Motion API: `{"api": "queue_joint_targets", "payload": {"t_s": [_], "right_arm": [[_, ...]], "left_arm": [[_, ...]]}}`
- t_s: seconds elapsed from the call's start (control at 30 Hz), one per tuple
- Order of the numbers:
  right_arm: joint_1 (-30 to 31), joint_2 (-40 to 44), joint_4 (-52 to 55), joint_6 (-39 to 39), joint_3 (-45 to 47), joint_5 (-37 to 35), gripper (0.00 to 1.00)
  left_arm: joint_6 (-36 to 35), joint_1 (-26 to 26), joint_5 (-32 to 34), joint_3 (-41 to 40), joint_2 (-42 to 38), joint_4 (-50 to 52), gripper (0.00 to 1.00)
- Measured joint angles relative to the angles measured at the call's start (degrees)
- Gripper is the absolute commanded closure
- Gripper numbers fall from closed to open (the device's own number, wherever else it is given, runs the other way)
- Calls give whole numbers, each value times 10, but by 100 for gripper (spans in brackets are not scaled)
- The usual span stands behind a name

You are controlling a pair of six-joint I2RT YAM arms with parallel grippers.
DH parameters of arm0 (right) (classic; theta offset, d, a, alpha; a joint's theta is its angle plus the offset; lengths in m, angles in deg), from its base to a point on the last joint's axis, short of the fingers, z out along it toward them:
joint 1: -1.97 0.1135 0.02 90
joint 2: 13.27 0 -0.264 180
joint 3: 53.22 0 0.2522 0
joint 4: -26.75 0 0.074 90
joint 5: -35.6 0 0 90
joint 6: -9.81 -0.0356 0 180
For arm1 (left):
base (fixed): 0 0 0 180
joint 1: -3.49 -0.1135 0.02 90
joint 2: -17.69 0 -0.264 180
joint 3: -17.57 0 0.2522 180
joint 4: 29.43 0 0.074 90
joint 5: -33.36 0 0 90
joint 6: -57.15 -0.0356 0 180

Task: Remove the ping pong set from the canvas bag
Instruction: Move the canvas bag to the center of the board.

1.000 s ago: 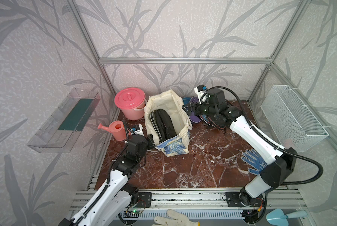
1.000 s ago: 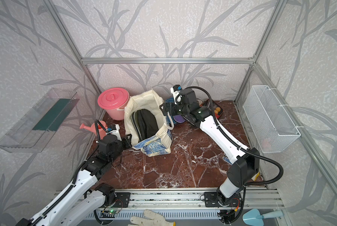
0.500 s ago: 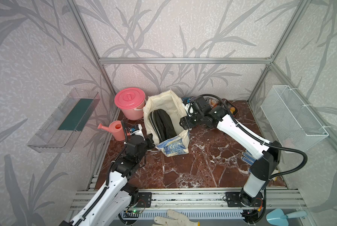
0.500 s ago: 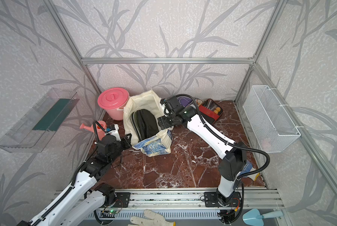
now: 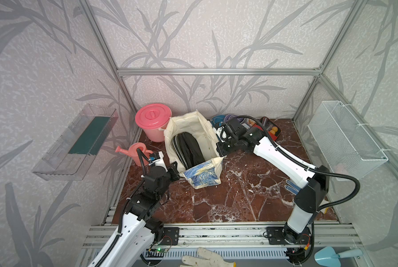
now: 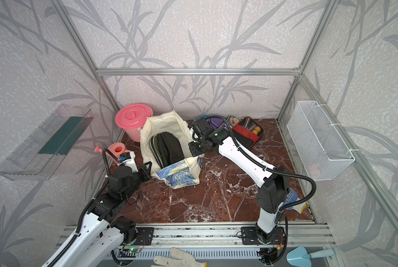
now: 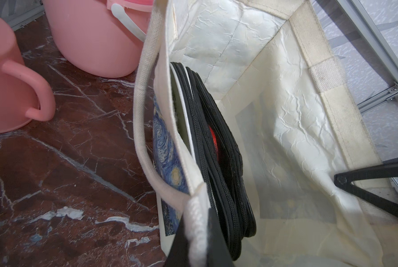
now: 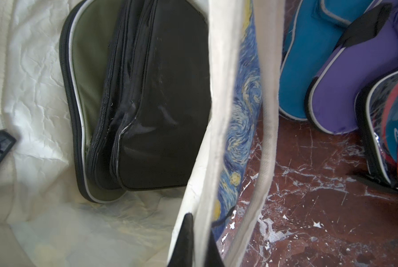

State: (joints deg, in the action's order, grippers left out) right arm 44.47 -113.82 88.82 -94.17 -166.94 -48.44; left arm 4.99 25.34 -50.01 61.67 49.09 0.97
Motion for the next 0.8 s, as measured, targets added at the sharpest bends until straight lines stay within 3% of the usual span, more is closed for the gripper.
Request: {"api": "queue_joint_targets", "payload": {"t_s": [0.17, 0.3, 0.37, 0.47, 0.5, 0.8], "right_arm": [[24, 33, 0, -13, 35, 20, 97], [34, 37, 6, -14, 37, 20, 44], [32, 42, 14, -10, 37, 9, 24], [31, 50, 36, 5, 14, -18, 4], [33, 53, 40, 14, 1, -30, 0], [89, 23, 66, 87, -211, -72, 0]], "left_arm": [[10, 2, 31, -17, -61, 35, 100], [6, 1, 53, -17, -79, 59, 100], [2, 0, 54, -17, -76, 58, 100], [-5, 0, 50, -17, -64, 50, 100], [-9, -1, 47, -17, -56, 45, 100], [-23, -3, 45, -15, 13, 25, 100]]}}
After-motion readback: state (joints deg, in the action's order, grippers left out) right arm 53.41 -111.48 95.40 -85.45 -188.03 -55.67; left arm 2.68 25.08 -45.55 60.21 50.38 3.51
